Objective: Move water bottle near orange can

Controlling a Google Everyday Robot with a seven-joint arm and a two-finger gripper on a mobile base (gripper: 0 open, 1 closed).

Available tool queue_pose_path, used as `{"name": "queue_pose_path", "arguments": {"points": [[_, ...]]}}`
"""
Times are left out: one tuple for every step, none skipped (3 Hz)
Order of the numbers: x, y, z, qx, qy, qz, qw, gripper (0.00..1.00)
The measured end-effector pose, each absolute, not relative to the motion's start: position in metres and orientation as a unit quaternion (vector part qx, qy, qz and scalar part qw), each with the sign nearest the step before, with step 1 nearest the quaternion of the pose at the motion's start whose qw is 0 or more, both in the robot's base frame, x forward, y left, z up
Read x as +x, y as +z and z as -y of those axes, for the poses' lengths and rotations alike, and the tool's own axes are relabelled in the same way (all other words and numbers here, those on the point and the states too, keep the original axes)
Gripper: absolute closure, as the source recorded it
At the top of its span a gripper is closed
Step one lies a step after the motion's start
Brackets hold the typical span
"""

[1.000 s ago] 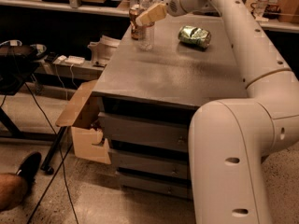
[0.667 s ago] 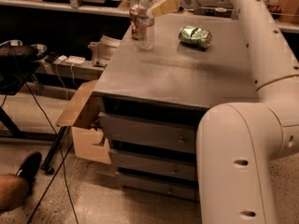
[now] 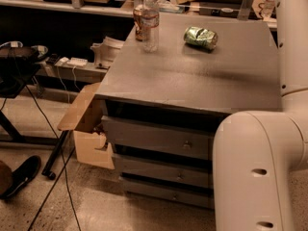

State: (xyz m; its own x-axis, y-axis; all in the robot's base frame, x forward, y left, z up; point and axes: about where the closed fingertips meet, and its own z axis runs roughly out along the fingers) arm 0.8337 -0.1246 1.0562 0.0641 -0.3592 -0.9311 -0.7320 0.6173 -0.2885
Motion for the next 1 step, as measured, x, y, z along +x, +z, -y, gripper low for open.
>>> {"name": "queue_pose_path", "arguments": {"points": [[0.8338,1.0562,0.1244,-0.409,0.154,-0.666,0.604,0.0]]}}
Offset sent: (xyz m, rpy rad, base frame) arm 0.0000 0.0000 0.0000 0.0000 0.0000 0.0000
